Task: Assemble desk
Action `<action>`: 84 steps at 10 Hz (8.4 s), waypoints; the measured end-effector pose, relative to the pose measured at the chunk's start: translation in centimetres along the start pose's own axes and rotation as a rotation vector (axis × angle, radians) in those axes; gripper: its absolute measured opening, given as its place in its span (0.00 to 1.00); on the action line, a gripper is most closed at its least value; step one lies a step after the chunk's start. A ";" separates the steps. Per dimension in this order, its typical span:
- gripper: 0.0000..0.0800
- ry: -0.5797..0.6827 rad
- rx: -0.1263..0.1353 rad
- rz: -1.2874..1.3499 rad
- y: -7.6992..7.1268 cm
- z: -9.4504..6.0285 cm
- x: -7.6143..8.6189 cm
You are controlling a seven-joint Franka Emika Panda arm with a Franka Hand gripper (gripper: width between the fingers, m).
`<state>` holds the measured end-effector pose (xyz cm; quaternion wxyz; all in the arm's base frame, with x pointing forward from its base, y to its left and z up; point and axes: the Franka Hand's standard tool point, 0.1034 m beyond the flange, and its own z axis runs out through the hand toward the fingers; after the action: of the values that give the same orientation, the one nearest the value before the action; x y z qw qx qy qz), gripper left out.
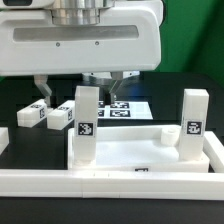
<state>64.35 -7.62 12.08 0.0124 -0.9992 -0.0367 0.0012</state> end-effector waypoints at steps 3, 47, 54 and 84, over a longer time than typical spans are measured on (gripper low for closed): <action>0.36 0.000 0.000 0.004 0.0 0.0 0.0; 0.79 0.035 0.053 0.091 -1.6 0.7 0.0; 0.36 0.035 0.053 0.120 -1.5 0.7 0.0; 0.81 -0.005 -0.009 0.119 -1.7 1.3 -1.0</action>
Offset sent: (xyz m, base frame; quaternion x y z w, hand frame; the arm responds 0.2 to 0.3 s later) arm 0.0000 0.0000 0.0000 0.0000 0.0000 0.0650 0.9979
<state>63.21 -5.93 10.86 0.0075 -0.9997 0.0228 0.0042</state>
